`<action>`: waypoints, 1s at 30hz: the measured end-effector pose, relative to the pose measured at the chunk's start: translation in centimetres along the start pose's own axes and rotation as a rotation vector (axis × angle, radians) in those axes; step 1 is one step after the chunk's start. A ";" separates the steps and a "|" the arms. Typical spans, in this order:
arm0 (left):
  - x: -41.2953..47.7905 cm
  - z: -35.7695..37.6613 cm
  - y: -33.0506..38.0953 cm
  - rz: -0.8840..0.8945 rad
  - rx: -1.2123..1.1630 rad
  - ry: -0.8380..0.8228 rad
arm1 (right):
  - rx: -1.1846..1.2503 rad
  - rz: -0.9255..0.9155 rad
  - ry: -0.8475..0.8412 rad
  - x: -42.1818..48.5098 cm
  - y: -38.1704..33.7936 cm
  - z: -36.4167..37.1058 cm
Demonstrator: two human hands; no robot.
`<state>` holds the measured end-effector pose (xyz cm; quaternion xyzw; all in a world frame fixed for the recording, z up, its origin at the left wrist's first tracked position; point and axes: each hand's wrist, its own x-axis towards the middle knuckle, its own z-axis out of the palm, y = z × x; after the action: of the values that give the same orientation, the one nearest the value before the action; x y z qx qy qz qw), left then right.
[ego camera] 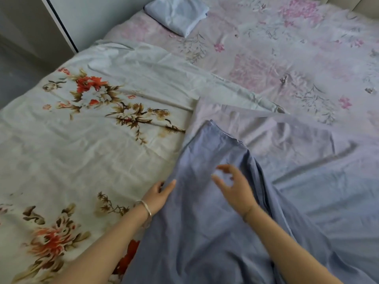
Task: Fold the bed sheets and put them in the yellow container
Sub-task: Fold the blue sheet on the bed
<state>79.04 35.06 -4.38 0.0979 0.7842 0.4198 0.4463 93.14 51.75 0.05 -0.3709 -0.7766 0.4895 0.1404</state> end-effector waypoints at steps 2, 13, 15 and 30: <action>1.9 0.8 1.7 0.041 -0.042 0.027 | -0.159 0.019 0.119 4.1 0.6 -1.8; 13.4 2.7 9.4 0.355 -0.080 0.061 | -0.256 0.371 0.117 13.7 4.5 -2.1; 15.2 2.9 10.9 0.316 -0.082 0.048 | -0.208 0.272 0.164 14.3 4.3 -2.5; 19.6 2.4 12.1 0.238 0.039 0.027 | -0.442 0.084 -0.040 26.8 3.8 -4.5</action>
<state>66.81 54.36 -8.10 0.1936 0.7810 0.4557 0.3807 79.09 74.77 -4.96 -0.4150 -0.8514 0.3201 0.0197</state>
